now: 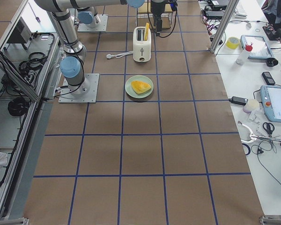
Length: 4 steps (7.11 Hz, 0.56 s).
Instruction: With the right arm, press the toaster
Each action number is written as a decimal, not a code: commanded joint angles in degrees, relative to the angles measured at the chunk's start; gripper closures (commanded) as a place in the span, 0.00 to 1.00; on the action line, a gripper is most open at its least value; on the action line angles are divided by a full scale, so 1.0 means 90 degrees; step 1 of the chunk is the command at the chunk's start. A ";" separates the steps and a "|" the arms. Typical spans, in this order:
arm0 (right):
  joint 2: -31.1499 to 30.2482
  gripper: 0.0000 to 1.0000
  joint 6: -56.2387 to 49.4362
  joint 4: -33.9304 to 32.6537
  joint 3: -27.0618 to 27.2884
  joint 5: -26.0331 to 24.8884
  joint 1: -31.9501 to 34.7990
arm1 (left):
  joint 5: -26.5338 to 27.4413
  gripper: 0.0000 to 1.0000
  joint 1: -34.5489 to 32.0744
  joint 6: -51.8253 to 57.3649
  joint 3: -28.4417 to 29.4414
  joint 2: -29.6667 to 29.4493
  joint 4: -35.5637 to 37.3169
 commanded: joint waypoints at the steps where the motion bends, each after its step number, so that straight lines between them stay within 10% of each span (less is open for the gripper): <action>1: -0.0011 0.36 -0.0024 0.0375 -0.0124 -0.0018 0.0027 | -0.0001 0.00 0.0000 0.0000 0.0000 0.0000 0.0000; 2: -0.0020 0.90 -0.0005 0.0591 -0.0135 0.0020 0.0018 | 0.0008 0.00 0.0000 0.0000 0.0000 0.0000 0.0000; 4: -0.0011 1.00 0.0034 0.0954 -0.0135 0.0759 -0.0031 | 0.0009 0.00 0.0000 0.0000 0.0000 0.0000 0.0000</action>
